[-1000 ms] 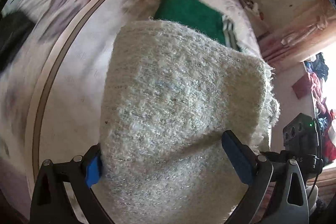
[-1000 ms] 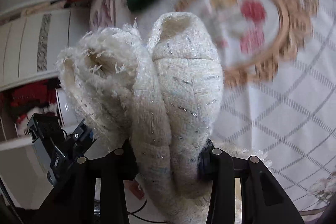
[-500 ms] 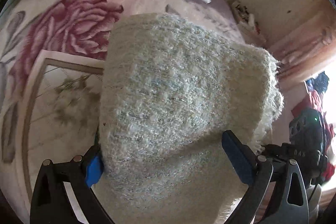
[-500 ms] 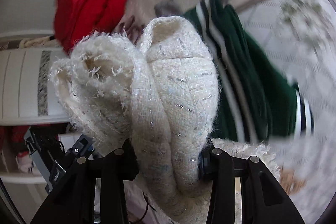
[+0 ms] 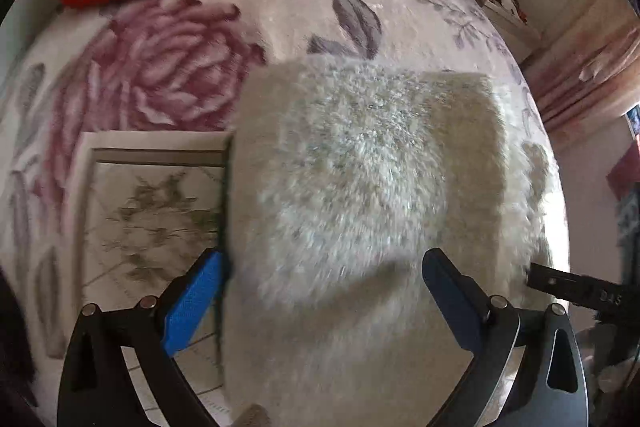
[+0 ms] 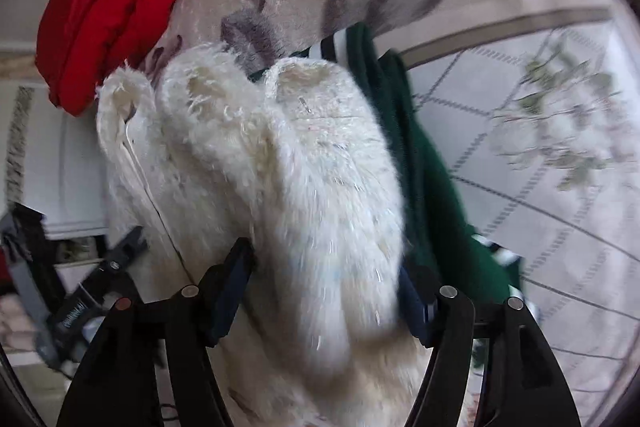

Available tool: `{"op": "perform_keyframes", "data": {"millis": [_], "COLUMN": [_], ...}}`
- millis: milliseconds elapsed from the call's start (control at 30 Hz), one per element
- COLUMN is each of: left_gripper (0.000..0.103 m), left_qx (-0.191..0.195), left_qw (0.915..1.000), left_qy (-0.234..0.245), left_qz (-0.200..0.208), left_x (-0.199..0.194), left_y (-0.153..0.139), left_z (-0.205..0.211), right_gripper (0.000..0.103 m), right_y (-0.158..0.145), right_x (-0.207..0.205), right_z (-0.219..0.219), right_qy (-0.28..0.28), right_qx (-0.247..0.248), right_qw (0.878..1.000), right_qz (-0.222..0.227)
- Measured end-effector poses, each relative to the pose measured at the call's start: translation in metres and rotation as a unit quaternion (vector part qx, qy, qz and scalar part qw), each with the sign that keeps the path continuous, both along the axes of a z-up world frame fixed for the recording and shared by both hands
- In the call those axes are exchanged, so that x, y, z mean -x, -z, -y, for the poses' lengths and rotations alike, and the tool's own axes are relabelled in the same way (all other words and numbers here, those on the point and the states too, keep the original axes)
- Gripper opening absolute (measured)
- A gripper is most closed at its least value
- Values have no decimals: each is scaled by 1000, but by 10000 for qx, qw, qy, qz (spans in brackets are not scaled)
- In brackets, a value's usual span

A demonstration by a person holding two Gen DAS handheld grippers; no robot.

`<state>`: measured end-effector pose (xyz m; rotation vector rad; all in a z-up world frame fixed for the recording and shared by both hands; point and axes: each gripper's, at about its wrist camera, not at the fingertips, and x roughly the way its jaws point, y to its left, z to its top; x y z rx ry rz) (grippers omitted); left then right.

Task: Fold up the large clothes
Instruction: 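Lower the cardigan onto the green garment and open both grippers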

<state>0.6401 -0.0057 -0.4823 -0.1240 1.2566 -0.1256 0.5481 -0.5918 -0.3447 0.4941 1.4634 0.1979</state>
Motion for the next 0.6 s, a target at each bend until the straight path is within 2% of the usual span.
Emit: {"op": "perform_keyframes", "data": {"millis": [100, 133, 167, 200, 300, 400, 533, 600], "left_gripper": [101, 101, 101, 101, 102, 102, 102, 102], "left_qx": [-432, -579, -659, -749, -855, -856, -922, -901], "left_qw": [9989, 9980, 9975, 9966, 9950, 9938, 9908, 9898], "left_qy": [-63, -101, -121, -148, -251, -324, -390, -350], "left_qz": [181, 212, 240, 310, 442, 630, 914, 1041], "left_x": [18, 30, 37, 52, 87, 121, 174, 200], "left_y": [-18, -26, -32, -42, -66, -94, -145, -171], "left_z": [-3, -4, -5, -6, -6, -2, 7, 12], "right_gripper": [74, 79, 93, 99, 101, 103, 103, 103], "right_y": [-22, -28, -37, -49, -76, -108, -154, -186], "right_x": [26, 34, 47, 65, 106, 148, 200, 232], "right_z": [-4, -8, -11, -12, -28, -39, -47, -47], "right_qy": [-73, -119, -192, -246, -484, -522, -434, -429], "right_qx": [809, 1084, 1371, 1602, 2311, 2780, 3053, 3132], "right_qw": [9963, 9935, 9895, 9853, 9679, 9527, 9414, 9364], "right_qz": [278, 337, 410, 535, 863, 1109, 1367, 1522]}}
